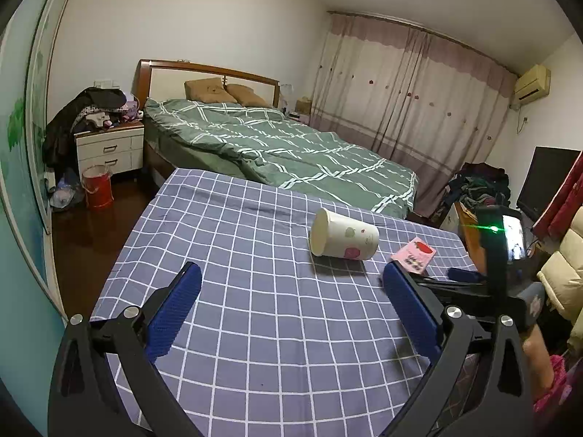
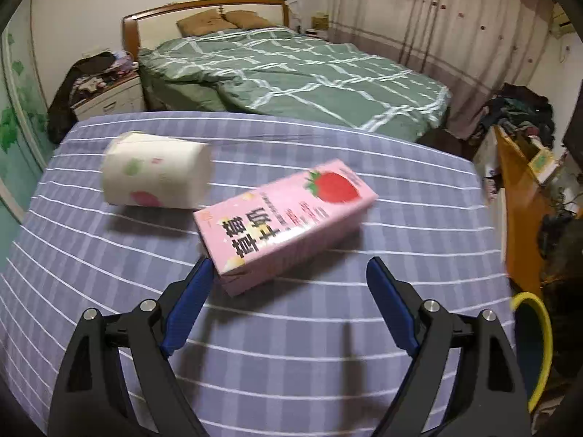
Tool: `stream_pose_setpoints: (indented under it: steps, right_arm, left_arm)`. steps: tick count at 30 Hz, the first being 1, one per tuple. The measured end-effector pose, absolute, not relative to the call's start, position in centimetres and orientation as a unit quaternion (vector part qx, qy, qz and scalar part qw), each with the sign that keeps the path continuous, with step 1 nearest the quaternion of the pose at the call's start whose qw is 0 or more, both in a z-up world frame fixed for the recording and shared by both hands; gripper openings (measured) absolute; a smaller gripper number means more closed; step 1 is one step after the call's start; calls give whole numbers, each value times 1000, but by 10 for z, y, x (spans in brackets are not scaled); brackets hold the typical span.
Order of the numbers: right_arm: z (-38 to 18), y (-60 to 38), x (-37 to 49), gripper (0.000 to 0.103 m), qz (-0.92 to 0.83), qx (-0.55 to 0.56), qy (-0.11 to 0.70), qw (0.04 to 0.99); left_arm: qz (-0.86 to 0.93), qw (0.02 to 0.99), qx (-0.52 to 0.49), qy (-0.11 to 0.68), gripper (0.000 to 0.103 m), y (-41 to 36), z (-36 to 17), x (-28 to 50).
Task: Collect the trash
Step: 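Grasp the pink strawberry milk carton with the right tool, then carry the pink carton over the bin and open the right tool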
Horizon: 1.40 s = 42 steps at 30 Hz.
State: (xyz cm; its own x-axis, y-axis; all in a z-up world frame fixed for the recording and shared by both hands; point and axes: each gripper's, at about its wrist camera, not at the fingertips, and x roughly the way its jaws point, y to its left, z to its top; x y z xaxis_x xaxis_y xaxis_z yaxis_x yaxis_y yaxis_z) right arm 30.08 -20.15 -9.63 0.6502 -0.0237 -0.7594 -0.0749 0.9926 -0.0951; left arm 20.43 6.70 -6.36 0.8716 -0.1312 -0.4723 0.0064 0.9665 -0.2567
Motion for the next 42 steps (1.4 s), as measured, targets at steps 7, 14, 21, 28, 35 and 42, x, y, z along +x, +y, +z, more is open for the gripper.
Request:
stream_pose_setpoints:
  steps: [7, 14, 21, 28, 35, 42]
  right_arm:
    - [-96, -279, 286, 81, -51, -25, 420, 906]
    - [-93, -245, 286, 85, 2, -15, 393, 919]
    - [-114, -231, 322, 75, -23, -20, 427, 904]
    - [-109, -250, 310, 50, -6, 14, 427, 904]
    - [-67, -261, 257, 49, 36, 15, 385, 922]
    - [-39, -280, 201, 48, 78, 49, 360, 928]
  left_arm:
    - [-42, 960, -118, 251, 98, 61, -62, 203]
    - [-42, 959, -115, 254, 98, 59, -63, 204]
    - [-42, 959, -119, 255, 98, 60, -65, 205]
    - [-42, 959, -116, 254, 98, 59, -64, 203]
    - [-39, 959, -108, 258, 98, 55, -66, 204]
    - [-36, 960, -100, 260, 98, 52, -67, 205]
